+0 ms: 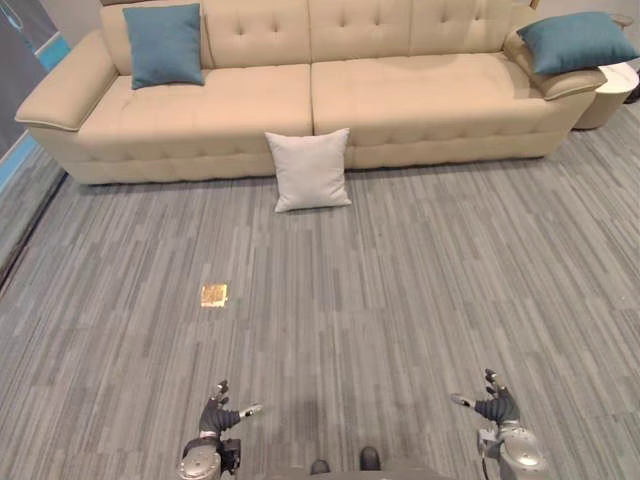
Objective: Pick up cushions and gather them together orderly.
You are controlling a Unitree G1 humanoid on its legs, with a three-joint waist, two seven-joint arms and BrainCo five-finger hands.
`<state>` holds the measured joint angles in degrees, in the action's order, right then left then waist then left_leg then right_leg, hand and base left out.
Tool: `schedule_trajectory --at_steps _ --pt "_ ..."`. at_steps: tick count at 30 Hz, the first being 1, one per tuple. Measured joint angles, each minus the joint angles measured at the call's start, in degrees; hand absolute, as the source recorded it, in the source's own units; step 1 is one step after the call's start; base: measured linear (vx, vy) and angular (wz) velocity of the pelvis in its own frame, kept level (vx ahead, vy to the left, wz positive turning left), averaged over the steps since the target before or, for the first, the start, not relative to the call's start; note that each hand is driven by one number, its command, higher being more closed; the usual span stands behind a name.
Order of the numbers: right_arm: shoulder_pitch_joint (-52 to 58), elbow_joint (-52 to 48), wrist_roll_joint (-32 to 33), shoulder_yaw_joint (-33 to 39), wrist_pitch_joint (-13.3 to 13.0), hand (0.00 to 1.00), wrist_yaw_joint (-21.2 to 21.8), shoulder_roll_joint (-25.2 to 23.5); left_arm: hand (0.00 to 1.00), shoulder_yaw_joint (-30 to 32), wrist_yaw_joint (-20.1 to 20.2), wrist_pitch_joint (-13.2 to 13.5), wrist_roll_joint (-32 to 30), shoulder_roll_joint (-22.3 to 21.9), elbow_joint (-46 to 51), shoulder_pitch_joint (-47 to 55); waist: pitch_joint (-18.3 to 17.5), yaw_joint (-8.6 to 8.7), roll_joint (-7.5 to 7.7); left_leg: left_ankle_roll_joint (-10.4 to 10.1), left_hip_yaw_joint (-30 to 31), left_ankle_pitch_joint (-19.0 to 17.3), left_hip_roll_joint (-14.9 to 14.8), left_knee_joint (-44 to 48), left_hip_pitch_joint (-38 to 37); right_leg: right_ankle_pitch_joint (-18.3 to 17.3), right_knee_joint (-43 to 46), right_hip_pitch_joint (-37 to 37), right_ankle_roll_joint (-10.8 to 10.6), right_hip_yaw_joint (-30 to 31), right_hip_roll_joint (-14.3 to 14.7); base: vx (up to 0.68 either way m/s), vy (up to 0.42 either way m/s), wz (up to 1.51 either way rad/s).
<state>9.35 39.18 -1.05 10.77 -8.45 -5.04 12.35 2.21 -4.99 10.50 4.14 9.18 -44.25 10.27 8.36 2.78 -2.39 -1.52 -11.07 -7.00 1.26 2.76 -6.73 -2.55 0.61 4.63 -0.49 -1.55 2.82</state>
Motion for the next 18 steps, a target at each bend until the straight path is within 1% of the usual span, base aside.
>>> schedule_trajectory --at_steps 3,5,6,9,10,12,13,15,18 --pt "0.0 0.4 0.0 0.0 0.0 0.0 0.0 0.0 0.0 0.0 0.0 0.0 0.1 0.0 -0.4 0.0 0.0 -0.01 0.02 0.0 0.0 0.0 0.0 -0.5 0.0 0.0 -0.3 -0.1 0.0 -0.1 0.1 -0.04 -0.025 0.0" --pt "0.0 1.2 0.0 0.0 0.1 0.0 0.0 0.0 0.0 0.0 0.0 0.0 0.5 0.0 -0.4 0.0 0.0 -0.06 0.05 0.1 0.0 0.1 0.0 -0.9 0.1 0.3 -0.9 -0.1 0.5 -0.2 0.1 -0.06 -0.035 0.01" --pt "0.0 1.5 0.0 -0.1 0.1 0.0 0.0 0.0 0.0 -0.1 0.1 0.0 0.6 0.0 -0.6 0.0 0.0 -0.08 0.06 0.6 0.0 0.4 0.1 -1.0 0.1 0.6 -1.0 -0.1 0.9 -0.2 0.1 -0.04 -0.022 0.0" --pt "0.0 2.4 0.0 -0.1 0.2 0.0 0.0 0.0 0.0 0.0 0.1 0.0 1.0 0.0 -0.9 0.1 -0.2 -0.1 0.1 0.8 0.0 0.5 0.1 -2.1 0.1 1.1 -2.1 -0.1 1.6 -0.4 0.3 -0.03 -0.017 0.02" --pt "-0.1 2.6 0.1 -0.1 0.2 0.0 0.0 0.0 0.0 0.0 0.1 0.0 1.3 0.0 -0.9 0.1 -0.2 -0.14 0.13 1.8 0.0 1.2 0.1 -2.8 0.1 1.4 -2.3 -0.3 2.1 -0.7 0.4 -0.05 -0.026 0.07" --pt "-0.1 2.6 0.5 -0.1 0.2 0.0 0.0 0.0 0.0 0.0 0.1 0.0 1.9 0.0 -0.9 0.2 -0.3 -0.21 0.33 1.9 0.1 1.2 0.1 -3.2 0.4 1.7 -2.7 -0.4 2.5 -1.3 0.5 -0.05 -0.025 0.06" --pt "-0.1 2.6 0.6 -0.1 0.2 0.0 0.0 0.0 0.0 0.0 0.1 0.0 2.0 0.0 -0.9 0.2 -0.3 -0.23 0.36 1.9 0.1 1.2 0.1 -3.4 0.4 1.8 -2.8 -0.5 2.5 -1.4 0.5 -0.03 -0.022 0.05" --pt "-0.2 2.6 0.8 -0.1 0.2 0.0 0.0 0.0 0.0 0.0 0.1 0.0 2.1 0.0 -0.9 0.3 -0.3 -0.27 0.42 2.6 0.2 1.7 0.1 -4.2 0.4 1.8 -2.8 -0.8 2.6 -1.6 0.6 -0.03 -0.018 0.05" --pt "-0.5 2.6 1.1 -0.1 0.2 0.0 0.0 -0.1 0.0 0.1 0.1 0.0 2.5 0.0 -0.8 0.4 -0.3 -0.41 0.59 2.6 0.3 1.7 0.1 -4.2 0.8 1.8 -2.8 -1.1 2.6 -1.7 0.6 -0.01 -0.003 0.02"
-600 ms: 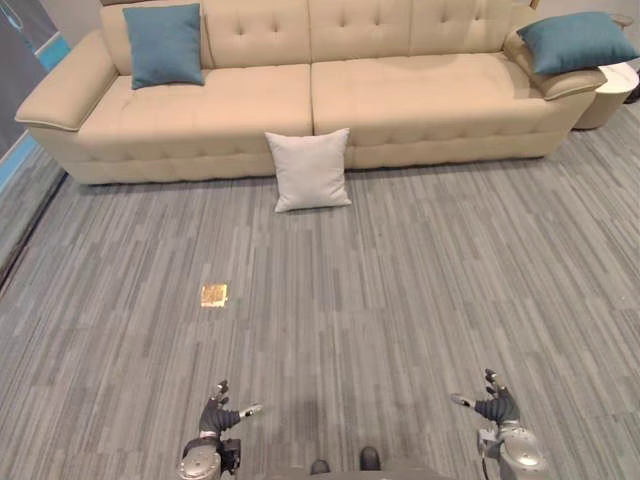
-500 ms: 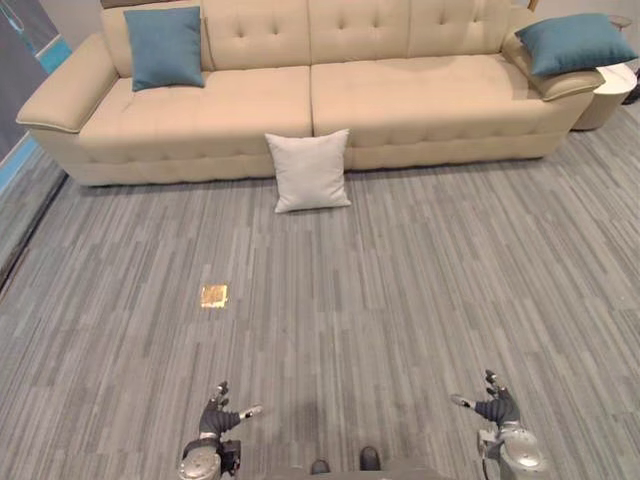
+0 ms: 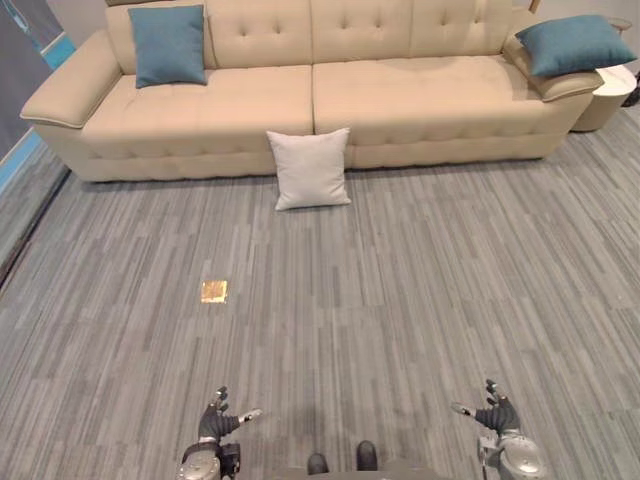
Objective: Pick up cushions and gather them together orderly.
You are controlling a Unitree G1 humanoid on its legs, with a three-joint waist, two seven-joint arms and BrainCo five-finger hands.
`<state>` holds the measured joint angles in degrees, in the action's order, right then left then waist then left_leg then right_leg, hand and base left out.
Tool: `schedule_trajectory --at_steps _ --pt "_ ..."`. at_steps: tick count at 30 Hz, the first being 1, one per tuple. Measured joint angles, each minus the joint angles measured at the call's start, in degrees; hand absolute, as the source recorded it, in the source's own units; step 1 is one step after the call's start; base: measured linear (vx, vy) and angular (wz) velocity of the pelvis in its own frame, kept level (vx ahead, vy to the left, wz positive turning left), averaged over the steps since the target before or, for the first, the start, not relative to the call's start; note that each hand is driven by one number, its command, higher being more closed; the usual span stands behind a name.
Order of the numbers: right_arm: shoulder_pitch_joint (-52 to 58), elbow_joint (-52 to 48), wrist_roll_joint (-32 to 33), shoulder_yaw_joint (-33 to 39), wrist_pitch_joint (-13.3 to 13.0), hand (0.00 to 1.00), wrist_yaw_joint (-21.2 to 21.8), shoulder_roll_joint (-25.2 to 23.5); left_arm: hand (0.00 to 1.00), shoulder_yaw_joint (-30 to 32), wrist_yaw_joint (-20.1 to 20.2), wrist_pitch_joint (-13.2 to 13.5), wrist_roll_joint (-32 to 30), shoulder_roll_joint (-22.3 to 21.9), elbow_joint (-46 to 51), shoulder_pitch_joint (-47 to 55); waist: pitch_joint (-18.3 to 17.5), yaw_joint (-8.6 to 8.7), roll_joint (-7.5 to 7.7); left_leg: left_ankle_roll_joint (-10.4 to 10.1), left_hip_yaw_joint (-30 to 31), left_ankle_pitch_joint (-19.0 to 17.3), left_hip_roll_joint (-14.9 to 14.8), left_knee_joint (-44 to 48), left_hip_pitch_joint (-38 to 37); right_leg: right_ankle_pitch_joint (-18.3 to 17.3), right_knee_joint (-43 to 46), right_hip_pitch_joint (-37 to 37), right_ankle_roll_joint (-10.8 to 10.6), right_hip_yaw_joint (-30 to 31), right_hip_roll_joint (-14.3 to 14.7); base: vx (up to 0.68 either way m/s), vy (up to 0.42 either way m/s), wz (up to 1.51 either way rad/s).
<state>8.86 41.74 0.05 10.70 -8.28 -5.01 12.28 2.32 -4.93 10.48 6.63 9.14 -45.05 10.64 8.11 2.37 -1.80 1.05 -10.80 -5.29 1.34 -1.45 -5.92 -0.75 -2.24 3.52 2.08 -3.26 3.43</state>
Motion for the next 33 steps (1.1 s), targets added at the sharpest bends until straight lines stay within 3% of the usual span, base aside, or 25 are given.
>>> schedule_trajectory --at_steps 5,8,10,13,16,18,20,21,22,23,24,25,26,27,28,29,30,31,33 --pt "-1.3 0.0 0.7 0.0 0.0 0.0 -0.1 -0.7 0.0 0.4 -0.1 0.0 0.6 0.0 3.0 0.0 0.4 -0.33 0.82 0.7 -0.4 -1.8 -0.2 4.0 3.7 0.0 0.2 -1.9 -0.1 0.2 -0.3 0.01 0.007 0.0" --pt "-3.2 -0.1 2.1 0.0 0.0 0.0 -0.3 -0.6 0.0 0.6 -0.1 0.0 1.8 -0.1 6.0 1.0 0.5 -1.23 0.04 1.0 -2.7 -5.6 -1.3 8.5 6.3 -3.2 6.2 -6.0 -2.9 2.2 0.1 0.03 0.043 -0.4" --pt "-3.9 -0.1 2.2 0.0 0.3 0.0 -0.4 -0.7 0.0 0.5 -0.2 0.0 2.3 -0.1 7.4 1.1 1.0 -1.53 -0.26 2.0 -3.9 -9.3 -1.0 11.5 7.1 -10.1 20.8 -12.7 -6.4 2.1 -1.1 0.04 0.073 -0.34" --pt "-3.2 -0.3 2.8 -0.5 1.3 0.0 -0.4 -0.9 0.0 0.3 -0.5 -0.1 2.9 0.6 7.3 0.6 2.5 -1.13 0.28 2.6 -3.5 -12.1 0.6 11.8 3.3 -13.7 42.9 -21.9 -7.0 -2.1 -4.9 0.15 0.094 -0.01" --pt "-3.1 -0.5 3.5 -1.5 1.7 0.0 -0.9 -0.8 0.0 -0.2 -1.5 -0.2 3.6 1.1 7.3 0.2 3.7 -0.29 -0.12 3.1 -3.0 -13.1 0.4 11.3 -0.6 -15.6 43.1 -25.9 -6.5 -5.5 -6.6 0.33 0.055 0.1" --pt "-4.1 -0.6 4.8 -1.8 1.9 0.0 -1.1 -0.6 0.0 -0.6 -1.6 -0.2 4.2 1.3 7.1 -2.5 5.6 0.78 -1.11 2.4 -1.0 -13.4 -1.6 8.9 -3.7 -13.8 34.9 -29.4 -5.7 -7.6 -6.0 0.5 -0.021 0.51" --pt "-4.2 -1.5 6.4 -1.8 1.9 0.0 -1.2 -0.6 0.0 -0.8 -1.7 0.0 4.6 1.3 6.7 -4.6 6.6 1.8 -1.13 -0.2 0.5 -13.0 -2.8 6.9 -6.1 -6.9 23.6 -31.4 -5.6 -8.2 -5.3 0.49 -0.075 0.54" --pt "-3.7 -3.0 6.6 -1.8 1.9 0.0 -1.3 -0.6 0.0 -0.9 -1.8 0.0 5.0 1.3 5.8 -5.3 6.8 2.08 -0.34 -2.2 1.4 -13.8 -2.7 6.5 -8.3 -2.0 18.8 -32.0 -4.3 -7.4 -5.5 0.78 -0.176 0.53" --pt "-2.9 -3.8 6.6 -1.8 1.9 0.0 -1.4 -0.5 0.0 -0.9 -1.7 0.0 5.0 1.1 4.6 -5.3 6.7 2.8 -0.1 -4.2 2.4 -15.0 -3.4 6.8 -10.4 6.0 20.6 -32.1 -0.9 -7.2 -5.9 0.66 -0.16 0.44" --pt "-3.5 -3.9 6.6 -1.6 1.9 0.0 -1.3 -0.4 0.0 -0.9 -1.7 0.0 5.0 0.7 3.9 -5.4 6.9 3.14 -0.84 -4.5 2.7 -15.1 -4.5 8.2 -10.5 4.3 24.3 -33.0 0.4 -8.0 -5.7 0.79 -0.243 0.34" --pt "-4.5 -4.7 6.6 -1.7 1.9 0.0 -1.3 -0.9 0.0 -1.0 -1.6 0.0 5.0 0.6 3.6 -5.3 6.9 3.3 -1.1 -7.6 2.7 -13.3 -5.7 13.5 -8.6 0.2 28.7 -33.6 1.2 -8.7 -5.9 0.53 -0.182 0.19" --pt "-4.7 -5.2 6.6 -1.7 1.9 0.0 -1.2 -1.0 0.0 -1.1 -1.6 0.0 5.0 0.0 3.3 -5.4 7.1 3.11 -1.15 -11.4 1.9 -9.1 -6.7 23.8 -4.7 -3.2 29.9 -31.8 1.7 -8.9 -5.7 0.66 -0.236 0.19" --pt "-4.7 -5.2 6.6 -1.8 1.9 0.0 -1.2 -1.0 0.0 -1.1 -1.6 -0.1 5.0 -0.3 3.1 -5.3 7.3 3.01 -1.19 -11.7 1.4 -5.5 -7.7 30.8 -2.2 -4.5 29.4 -29.6 1.8 -8.9 -5.5 0.7 -0.251 0.15" --pt "-4.8 -5.1 6.7 -2.5 1.9 0.0 -1.4 -0.9 0.0 -0.6 -1.5 -0.1 5.1 -1.1 2.8 -4.9 8.2 2.8 -1.5 -11.4 -0.3 -0.4 -11.7 45.8 3.0 -5.7 26.1 -23.2 2.1 -9.0 -4.3 0.81 -0.276 -0.02" --pt "-5.0 -5.1 6.9 -2.8 1.8 0.0 -1.5 -1.5 0.0 0.0 -1.5 0.0 5.1 -1.3 2.7 -4.5 9.0 1.98 -0.94 -7.1 -3.8 -3.2 -14.8 57.1 6.8 -5.9 22.0 -16.6 2.5 -8.2 -3.1 0.79 -0.248 -0.16" --pt "-5.1 -5.1 7.1 -2.7 1.3 0.0 -1.6 -1.9 0.0 0.2 -1.5 0.0 5.1 -1.3 2.8 -4.5 9.3 1.2 -0.38 -6.0 -5.3 -4.3 -15.7 60.2 8.5 -6.1 20.1 -13.5 2.6 -7.5 -3.0 0.58 -0.137 -0.39" --pt "-5.1 -5.2 7.2 -2.7 0.5 0.0 -2.0 -2.1 0.0 0.2 -1.5 0.0 5.1 -1.3 3.0 -4.4 9.6 -0.19 0.42 -4.4 -8.4 -5.5 -16.3 61.6 12.3 -6.1 15.8 -8.2 2.6 -6.3 -3.1 0.44 -0.074 -0.34" --pt "-5.3 -5.1 7.2 -2.7 0.4 0.0 -2.3 -2.1 0.0 0.3 -1.5 0.0 5.1 -1.3 3.0 -4.4 9.7 -0.42 0.67 -3.7 -9.6 -5.9 -16.4 60.8 14.6 -6.1 13.6 -5.8 2.5 -5.8 -3.2 0.65 -0.049 -0.4" --pt "-6.7 -4.9 7.3 -2.7 0.3 0.0 -2.5 -1.9 0.0 0.8 -1.5 0.0 5.1 -1.3 3.5 -3.7 9.8 -1.03 0.55 -2.9 -11.5 -6.5 -16.0 52.0 22.0 -6.6 8.4 -0.6 1.7 -4.1 -3.6 0.58 0.022 -0.43"
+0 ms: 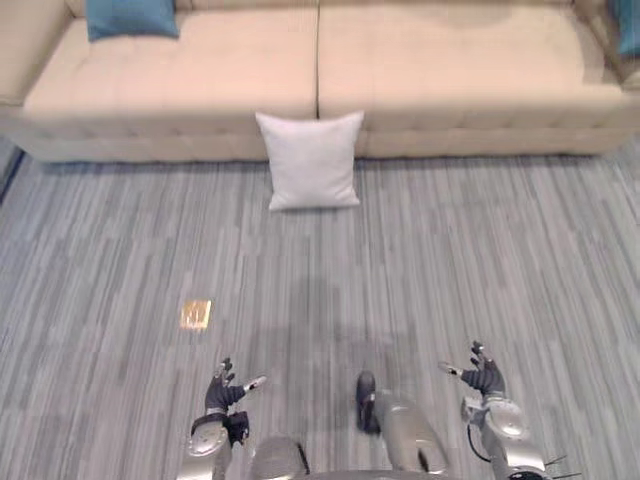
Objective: Pick up cushions and gather them together orderly.
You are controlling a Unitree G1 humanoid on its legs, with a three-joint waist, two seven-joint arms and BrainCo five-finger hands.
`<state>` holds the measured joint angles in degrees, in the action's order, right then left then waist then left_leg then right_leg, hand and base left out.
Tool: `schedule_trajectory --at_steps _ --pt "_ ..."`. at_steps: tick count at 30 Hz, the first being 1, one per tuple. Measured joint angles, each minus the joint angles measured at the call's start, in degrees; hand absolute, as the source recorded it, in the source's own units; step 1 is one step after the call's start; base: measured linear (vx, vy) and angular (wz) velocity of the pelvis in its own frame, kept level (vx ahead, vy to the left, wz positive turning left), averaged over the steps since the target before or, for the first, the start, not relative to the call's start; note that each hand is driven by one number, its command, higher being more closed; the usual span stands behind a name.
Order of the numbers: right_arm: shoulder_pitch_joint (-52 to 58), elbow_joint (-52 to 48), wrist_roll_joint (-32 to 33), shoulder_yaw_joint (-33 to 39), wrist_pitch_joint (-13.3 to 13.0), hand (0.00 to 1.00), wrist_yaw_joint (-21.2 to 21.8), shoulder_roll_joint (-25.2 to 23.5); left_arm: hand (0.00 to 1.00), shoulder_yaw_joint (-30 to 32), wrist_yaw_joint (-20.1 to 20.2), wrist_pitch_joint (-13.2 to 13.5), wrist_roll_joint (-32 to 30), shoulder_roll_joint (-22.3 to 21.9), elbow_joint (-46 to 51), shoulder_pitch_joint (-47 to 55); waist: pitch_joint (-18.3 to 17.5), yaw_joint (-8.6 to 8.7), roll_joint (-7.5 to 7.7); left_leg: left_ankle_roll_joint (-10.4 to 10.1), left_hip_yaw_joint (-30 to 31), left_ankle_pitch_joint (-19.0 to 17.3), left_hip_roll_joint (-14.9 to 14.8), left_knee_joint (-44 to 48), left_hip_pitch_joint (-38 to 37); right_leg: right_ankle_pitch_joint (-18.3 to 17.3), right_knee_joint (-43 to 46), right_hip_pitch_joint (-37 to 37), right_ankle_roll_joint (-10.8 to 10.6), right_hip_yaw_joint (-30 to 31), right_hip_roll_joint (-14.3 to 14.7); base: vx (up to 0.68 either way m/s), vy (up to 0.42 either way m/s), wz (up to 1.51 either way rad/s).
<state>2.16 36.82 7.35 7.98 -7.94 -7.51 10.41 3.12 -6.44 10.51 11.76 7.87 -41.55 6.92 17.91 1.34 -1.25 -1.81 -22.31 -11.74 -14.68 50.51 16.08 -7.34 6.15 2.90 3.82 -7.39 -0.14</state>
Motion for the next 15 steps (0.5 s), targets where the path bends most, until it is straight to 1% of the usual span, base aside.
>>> schedule_trajectory --at_steps 1,2,3,4,5,6,7,8,9,10,11,12,13,14,15 --pt "-0.5 0.1 0.0 0.2 0.0 0.0 0.0 -0.1 0.0 0.1 0.0 0.0 0.0 -0.1 0.2 0.3 0.2 -0.63 0.0 -0.1 0.4 0.1 1.1 -6.8 2.3 -0.3 -0.9 1.6 -0.6 1.0 -0.5 0.4 0.067 -0.52" --pt "-0.7 0.1 0.0 0.5 0.0 0.0 0.0 -0.2 0.0 0.3 0.0 0.0 0.0 -0.5 0.2 0.6 0.4 -1.05 0.24 -1.1 1.8 0.8 3.2 -15.6 3.5 -1.1 -2.0 3.5 -1.7 1.4 -1.4 0.52 0.112 -0.53" --pt "-0.3 0.1 0.0 0.7 0.0 0.0 -0.1 0.1 0.0 0.2 0.0 0.0 0.0 -1.3 0.4 0.9 0.3 -1.35 0.07 -3.7 4.3 3.7 6.0 -28.8 3.3 -2.0 -3.9 6.4 -3.2 1.4 -2.2 0.55 0.174 -0.46" --pt "0.8 0.1 -0.1 0.7 0.0 0.0 -0.1 0.7 0.0 0.2 -0.1 0.0 0.0 -1.9 0.4 1.2 -0.6 -1.76 -1.44 -3.6 7.0 8.2 6.8 -38.0 3.7 -3.5 -5.6 9.1 -4.7 1.5 -1.8 0.55 0.214 -0.38" --pt "1.4 0.3 -0.1 0.6 0.0 0.0 -0.2 0.7 0.0 0.2 -0.1 0.0 0.0 -1.9 0.3 1.5 -0.8 -2.25 -1.8 -1.7 8.0 12.4 6.9 -36.8 3.8 -5.0 -5.7 10.4 -5.7 1.6 -2.2 0.57 0.279 -0.19" --pt "1.9 0.5 -0.2 0.5 0.0 0.0 -0.1 -0.1 0.0 0.4 -0.1 0.0 0.0 -1.7 0.4 1.4 -1.3 -2.15 -0.44 3.7 8.9 13.7 9.1 -33.2 4.4 -7.1 -4.4 11.8 -7.3 1.1 -3.9 0.73 0.332 0.16" --pt "3.1 0.5 -0.2 0.6 0.0 0.0 -0.2 -0.4 0.0 0.3 -0.1 -0.1 0.0 -2.1 0.4 0.7 -2.0 -1.77 0.49 5.3 9.1 10.2 10.9 -30.0 5.7 -8.1 -0.1 10.6 -8.7 0.5 -6.1 0.74 0.32 0.32" --pt "3.4 0.7 -0.2 0.7 0.0 0.0 -0.2 -0.3 0.0 0.2 0.0 0.0 0.0 -2.5 0.5 0.6 -2.3 -1.84 0.39 5.8 9.2 8.8 11.2 -28.4 6.0 -8.2 3.8 8.9 -8.9 0.7 -6.7 0.76 0.312 0.28" --pt "3.6 0.9 -0.4 0.7 0.2 0.0 -0.2 -1.0 0.0 -0.1 -0.1 -0.1 0.0 -2.6 0.2 0.8 -2.2 -2.04 0.79 6.2 9.0 6.0 12.3 -27.5 4.4 -8.2 15.2 5.0 -9.5 1.7 -8.5 0.61 0.267 0.14" --pt "4.0 1.0 -0.8 0.5 0.2 0.0 -0.1 -1.9 0.0 -0.3 -0.1 -0.3 0.0 -2.0 -0.4 1.1 -2.1 -1.79 1.79 7.0 8.6 3.5 13.9 -27.8 1.0 -4.9 30.8 -0.5 -13.6 4.0 -10.7 0.73 0.287 0.14" --pt "4.0 1.1 -1.1 0.1 0.2 0.0 -0.1 -2.8 0.0 -0.3 -0.2 -0.5 -0.1 -1.3 -0.7 1.1 -1.9 -1.76 2.39 7.5 8.5 0.8 14.9 -27.7 -3.2 -3.8 44.8 -5.3 -15.2 6.5 -11.3 0.61 0.203 0.15" --pt "4.0 1.1 -1.2 -0.1 0.3 0.0 -0.1 -3.1 0.0 -0.3 -0.3 -0.7 -0.1 -1.0 -0.7 1.3 -1.8 -1.73 2.35 7.7 8.5 -0.3 15.1 -27.9 -5.6 -4.1 49.9 -7.2 -14.6 6.6 -11.7 0.49 0.121 0.07" --pt "3.9 1.1 -1.2 -0.5 0.3 0.0 -0.1 -3.3 0.0 -0.3 -0.4 -0.7 -0.1 -0.8 -0.7 1.6 -1.8 -1.65 2.21 7.9 8.5 -1.3 15.2 -28.4 -8.3 -4.8 53.6 -8.9 -13.3 6.2 -11.9 0.45 0.094 -0.03" --pt "3.8 0.8 -1.2 -1.8 0.2 0.0 -0.1 -3.3 0.0 -0.3 -1.0 -0.6 -0.1 -0.4 -0.6 2.0 -1.8 -1.34 1.98 8.1 8.4 -2.1 15.2 -30.7 -13.1 -6.0 56.1 -12.4 -11.1 4.7 -11.7 0.55 0.087 0.01" --pt "3.8 0.4 -1.2 -2.3 -0.2 0.0 0.0 -3.5 0.0 -0.3 -1.4 -0.6 -0.1 -0.1 -0.5 2.0 -1.8 -0.6 1.66 8.0 8.9 -2.2 15.2 -34.1 -17.2 -6.9 54.1 -16.2 -9.7 2.6 -10.8 0.53 0.071 0.07"
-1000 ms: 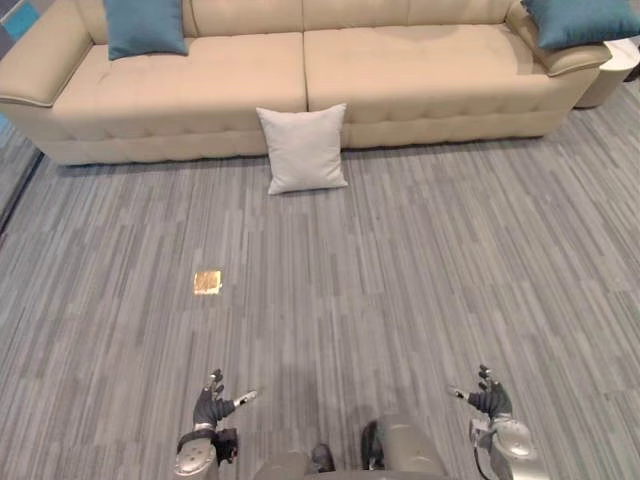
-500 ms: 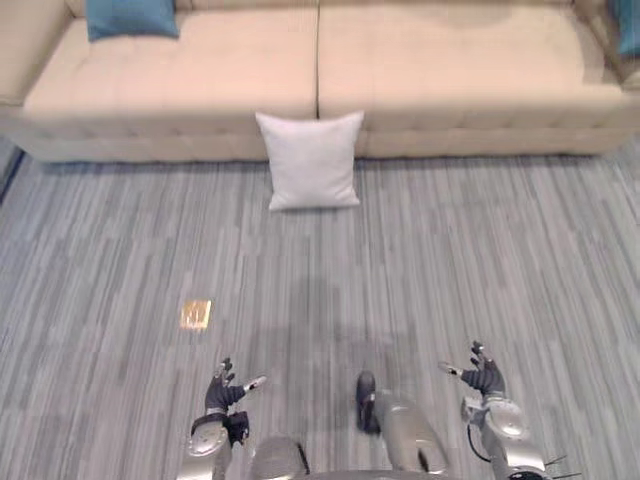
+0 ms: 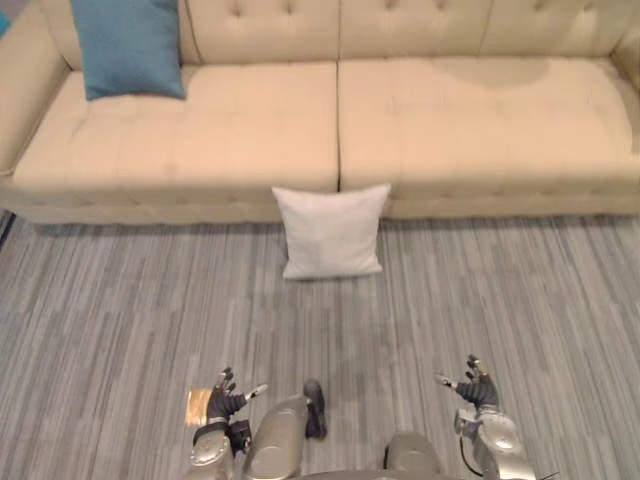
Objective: Pick up cushions and gather them together orderly.
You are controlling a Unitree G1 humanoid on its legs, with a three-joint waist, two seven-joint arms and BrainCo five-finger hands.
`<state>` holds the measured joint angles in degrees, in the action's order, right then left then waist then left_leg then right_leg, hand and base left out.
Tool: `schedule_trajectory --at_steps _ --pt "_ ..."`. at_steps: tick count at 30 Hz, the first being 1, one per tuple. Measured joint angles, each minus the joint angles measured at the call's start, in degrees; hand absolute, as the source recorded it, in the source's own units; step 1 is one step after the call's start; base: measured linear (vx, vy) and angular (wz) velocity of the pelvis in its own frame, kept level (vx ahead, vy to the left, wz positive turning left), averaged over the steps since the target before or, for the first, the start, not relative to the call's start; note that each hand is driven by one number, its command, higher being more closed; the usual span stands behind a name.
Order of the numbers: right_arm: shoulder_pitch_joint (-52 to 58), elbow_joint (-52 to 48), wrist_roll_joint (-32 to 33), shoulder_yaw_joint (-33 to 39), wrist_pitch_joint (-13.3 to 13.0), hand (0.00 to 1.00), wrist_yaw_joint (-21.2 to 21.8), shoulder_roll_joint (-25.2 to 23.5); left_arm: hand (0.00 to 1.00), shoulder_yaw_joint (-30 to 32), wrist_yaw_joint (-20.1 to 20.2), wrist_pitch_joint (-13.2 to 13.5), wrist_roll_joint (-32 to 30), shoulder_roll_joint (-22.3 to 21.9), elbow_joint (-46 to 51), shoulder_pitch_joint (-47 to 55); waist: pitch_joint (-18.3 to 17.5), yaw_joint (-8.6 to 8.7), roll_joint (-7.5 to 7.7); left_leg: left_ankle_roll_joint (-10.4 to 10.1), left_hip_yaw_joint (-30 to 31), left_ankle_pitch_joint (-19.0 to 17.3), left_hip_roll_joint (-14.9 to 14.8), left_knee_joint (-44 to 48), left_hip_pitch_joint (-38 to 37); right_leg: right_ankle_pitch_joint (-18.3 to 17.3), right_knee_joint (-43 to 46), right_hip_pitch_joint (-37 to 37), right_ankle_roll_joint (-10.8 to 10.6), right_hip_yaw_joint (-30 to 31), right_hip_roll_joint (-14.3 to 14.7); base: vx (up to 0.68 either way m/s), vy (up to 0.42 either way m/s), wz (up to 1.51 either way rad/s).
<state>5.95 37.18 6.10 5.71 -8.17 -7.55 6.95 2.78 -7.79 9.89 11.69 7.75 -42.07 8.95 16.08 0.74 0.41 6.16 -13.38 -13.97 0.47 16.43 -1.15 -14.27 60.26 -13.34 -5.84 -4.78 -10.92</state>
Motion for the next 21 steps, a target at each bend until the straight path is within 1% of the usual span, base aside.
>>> schedule_trajectory --at_steps 1,2,3,4,5,6,7,8,9,10,11,12,13,14,15,16,17,18,19,20,21 --pt "0.0 -0.3 0.0 0.0 -0.2 0.0 0.0 -0.1 0.0 0.0 0.0 0.0 0.0 0.3 0.0 -0.1 0.0 0.34 -0.09 0.0 0.4 0.0 0.0 -1.6 -1.8 -0.4 -2.4 -2.2 0.4 -0.8 0.7 0.55 0.03 0.27" --pt "-0.1 -0.2 0.0 0.0 -0.3 0.0 0.0 -0.1 0.0 0.0 0.0 0.0 0.0 0.7 0.0 -0.6 0.4 1.22 -0.47 -0.1 1.2 0.0 -0.5 -4.2 -4.6 -0.8 -10.7 -5.0 1.0 -3.1 2.4 0.55 -0.01 0.34" --pt "0.0 0.2 0.0 0.1 -0.2 0.0 0.0 0.1 0.0 0.0 0.1 0.0 0.0 0.6 -0.1 -0.7 0.5 1.84 -0.62 -0.1 1.5 0.0 -0.9 -5.2 -6.2 -0.3 -19.5 -6.2 1.5 -4.0 3.7 0.66 -0.054 0.47" --pt "0.5 0.4 0.0 0.3 -0.2 0.0 0.0 0.4 0.0 0.0 0.1 0.0 0.0 0.4 -0.2 -1.0 0.5 2.09 -0.66 -0.3 2.1 -0.1 -1.2 -6.1 -8.4 3.1 -33.0 -6.6 2.1 -4.5 5.4 0.55 -0.076 0.47" --pt "1.5 0.4 0.0 0.5 -0.1 0.0 0.0 0.4 0.0 -0.2 0.1 0.1 0.0 0.4 -0.1 -1.2 0.3 2.14 -0.16 -2.5 2.5 -0.6 -0.8 -6.6 -9.9 8.0 -43.2 -6.1 2.4 -4.2 6.8 0.69 -0.146 0.58" --pt "3.2 0.3 0.0 0.5 -0.1 0.0 0.0 0.2 0.0 -0.4 0.1 0.1 0.0 0.6 -0.2 -1.0 -0.5 2.09 1.37 -6.0 3.3 -2.4 -0.1 -6.3 -12.0 16.3 -50.8 -5.9 3.1 -2.3 7.4 0.61 -0.154 0.62" --pt "4.0 0.4 0.0 0.5 0.0 0.0 0.0 0.3 0.0 -0.4 0.1 0.1 0.0 0.6 -0.5 -0.9 -0.8 2.32 1.7 -7.9 4.3 -3.7 0.0 -5.8 -13.0 22.4 -49.7 -5.8 5.9 -0.8 7.3 0.73 -0.197 0.59" --pt "3.5 1.6 0.1 0.9 0.6 0.0 0.0 1.2 0.0 -0.3 0.1 0.0 -0.1 -0.6 -1.3 -1.5 -1.0 2.76 -0.53 -9.9 5.4 -4.2 -2.5 -3.5 -13.4 22.4 -44.6 -6.6 8.0 -1.7 8.4 0.48 -0.153 0.47" --pt "3.0 1.5 0.1 1.0 0.7 0.0 -0.1 1.0 0.0 -0.4 0.2 0.1 -0.1 -0.7 -1.2 -1.3 -1.1 2.99 -0.72 -11.2 5.7 -3.4 -3.1 -1.0 -12.3 20.3 -43.8 -6.4 8.3 -2.3 8.4 0.54 -0.187 0.37" --pt "2.9 0.0 0.1 1.2 0.8 0.0 0.0 0.9 0.0 -0.3 0.1 0.1 -0.1 -1.3 -1.1 -1.4 -0.9 3.16 -1.62 -13.4 5.9 -1.9 -4.5 6.9 -9.4 17.6 -43.5 -4.7 8.5 -3.4 9.0 0.4 -0.166 0.32" --pt "3.0 -1.3 0.2 1.1 0.7 0.0 0.0 0.9 0.0 0.1 0.2 0.1 -0.1 -2.1 -1.1 -1.4 -0.6 3.2 -2.31 -15.0 5.6 0.5 -6.5 15.1 -6.5 16.0 -43.9 -2.6 9.0 -4.3 9.7 0.59 -0.24 0.35" --pt "3.3 -2.4 0.3 1.0 0.7 0.0 -0.1 0.7 0.0 0.1 0.2 0.1 -0.1 -2.9 -1.0 -1.3 -0.3 3.0 -2.79 -15.1 4.7 2.0 -10.2 26.8 -2.1 14.7 -45.9 1.3 9.8 -4.7 10.9 0.47 -0.186 0.2" --pt "3.4 -3.3 0.4 1.0 0.7 0.0 -0.2 0.1 0.0 0.0 0.3 0.1 -0.1 -3.3 -0.9 -1.2 -0.2 2.02 -2.62 -13.4 1.7 0.9 -13.6 33.8 0.9 13.7 -47.9 5.4 10.2 -4.9 11.9 0.54 -0.199 0.07" --pt "3.5 -3.9 0.5 1.0 0.6 0.0 -0.3 -0.1 0.0 -0.1 0.3 0.1 -0.1 -3.5 -0.8 -1.2 -0.2 1.52 -2.4 -12.6 0.4 0.4 -14.7 35.0 1.9 13.2 -48.8 7.1 10.5 -4.9 12.0 0.34 -0.107 -0.12" --pt "3.4 -4.5 0.6 1.2 0.5 0.0 -0.3 -0.3 0.0 -0.2 0.3 0.0 -0.1 -3.9 -0.6 -1.2 -0.2 1.18 -1.98 -11.4 -1.1 -0.3 -15.5 34.4 3.4 12.8 -49.8 9.2 10.5 -4.7 11.9 0.4 -0.121 -0.09" --pt "3.2 -5.0 0.6 1.3 0.2 0.0 -0.4 -0.4 0.0 -0.2 0.4 0.0 -0.1 -4.4 -0.4 -1.2 -0.3 0.88 -1.86 -10.7 -1.7 -0.7 -15.6 31.6 5.1 12.6 -51.0 10.8 10.4 -4.4 11.8 0.36 -0.077 -0.23" --pt "2.4 -4.7 0.6 1.5 -0.1 0.0 -1.0 -0.2 0.0 -0.3 0.4 0.1 -0.1 -4.7 -0.2 -1.2 -0.3 0.15 -2.06 -10.4 -1.6 -0.9 -15.1 24.6 7.7 12.2 -52.0 12.1 10.0 -3.2 11.7 0.34 -0.045 -0.31" --pt "2.1 -4.4 0.6 1.6 -0.1 0.0 -1.2 -0.3 0.0 -0.4 0.4 0.0 -0.1 -4.7 -0.2 -1.2 -0.3 -0.07 -2.09 -10.4 -1.1 -0.9 -14.5 20.7 8.3 12.1 -52.0 12.2 9.8 -2.6 11.6 0.33 0.032 -0.55" --pt "1.6 -3.6 0.6 1.8 -0.2 0.0 -1.2 -0.3 0.0 -0.5 0.4 0.0 -0.1 -4.7 -0.3 -1.1 -0.3 -0.24 -2.11 -11.4 0.6 0.0 -12.7 10.8 8.4 11.8 -52.2 12.5 9.3 -1.6 11.3 0.25 0.064 -0.44" --pt "1.6 -3.3 0.6 1.9 -0.2 0.0 -1.2 -0.2 0.0 -0.7 0.3 0.0 -0.1 -4.7 -0.3 -1.1 -0.4 -0.21 -2.25 -12.1 1.3 1.0 -11.9 7.0 8.3 11.5 -52.2 12.6 8.7 -1.5 11.3 0.28 0.114 -0.38" --pt "1.9 -2.5 0.5 2.6 -0.1 0.0 -1.3 0.2 0.0 -1.4 0.4 0.0 -0.1 -4.8 -0.4 -1.1 -0.4 0.16 -3.48 -11.6 2.9 6.7 -11.4 1.0 8.3 10.4 -51.5 13.0 7.4 -1.2 11.7 0.21 0.161 -0.3"
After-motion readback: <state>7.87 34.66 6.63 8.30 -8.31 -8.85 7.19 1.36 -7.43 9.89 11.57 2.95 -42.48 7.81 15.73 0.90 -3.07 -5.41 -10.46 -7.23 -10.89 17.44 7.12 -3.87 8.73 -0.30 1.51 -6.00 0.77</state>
